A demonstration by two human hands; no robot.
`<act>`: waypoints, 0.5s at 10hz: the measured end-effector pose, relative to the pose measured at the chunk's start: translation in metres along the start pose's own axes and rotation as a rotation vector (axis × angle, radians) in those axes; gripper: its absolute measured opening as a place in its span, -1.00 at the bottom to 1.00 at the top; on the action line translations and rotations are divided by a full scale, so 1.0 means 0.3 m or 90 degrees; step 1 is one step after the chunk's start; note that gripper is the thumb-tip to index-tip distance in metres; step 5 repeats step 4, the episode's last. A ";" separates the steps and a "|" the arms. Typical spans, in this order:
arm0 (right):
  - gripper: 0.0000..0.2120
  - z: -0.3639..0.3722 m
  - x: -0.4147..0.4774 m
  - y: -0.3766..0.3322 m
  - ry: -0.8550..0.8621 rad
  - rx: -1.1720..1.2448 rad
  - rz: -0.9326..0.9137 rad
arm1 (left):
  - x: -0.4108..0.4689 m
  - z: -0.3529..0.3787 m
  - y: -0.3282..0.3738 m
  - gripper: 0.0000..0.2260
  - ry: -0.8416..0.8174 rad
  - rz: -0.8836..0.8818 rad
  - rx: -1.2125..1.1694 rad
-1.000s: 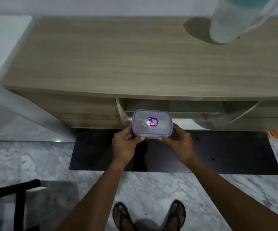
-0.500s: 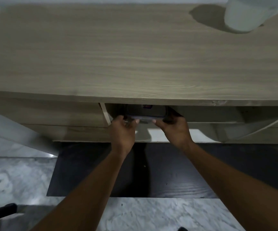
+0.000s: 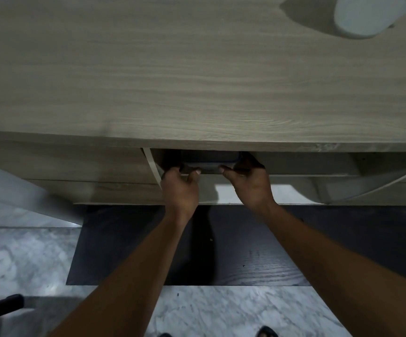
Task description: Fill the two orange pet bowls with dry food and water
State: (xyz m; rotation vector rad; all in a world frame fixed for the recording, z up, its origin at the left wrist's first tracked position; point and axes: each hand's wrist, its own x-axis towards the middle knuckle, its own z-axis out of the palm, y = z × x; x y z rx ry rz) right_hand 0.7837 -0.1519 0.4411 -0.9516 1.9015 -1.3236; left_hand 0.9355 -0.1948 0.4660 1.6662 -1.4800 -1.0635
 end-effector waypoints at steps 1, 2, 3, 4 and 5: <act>-0.71 -0.001 -0.007 -0.007 0.001 -0.006 0.009 | -0.012 -0.008 0.017 -0.79 0.003 0.012 0.003; -0.69 -0.009 -0.024 -0.005 0.000 -0.016 0.009 | -0.034 -0.021 0.035 -0.82 -0.009 0.023 0.003; -0.64 -0.023 -0.074 -0.061 -0.001 -0.045 0.049 | -0.050 -0.047 0.049 -0.75 -0.049 -0.001 -0.007; -0.34 -0.052 -0.148 -0.132 0.005 -0.026 0.128 | -0.111 -0.093 0.074 -0.54 -0.105 -0.053 0.012; -0.34 -0.052 -0.148 -0.132 0.005 -0.026 0.128 | -0.111 -0.093 0.074 -0.54 -0.105 -0.053 0.012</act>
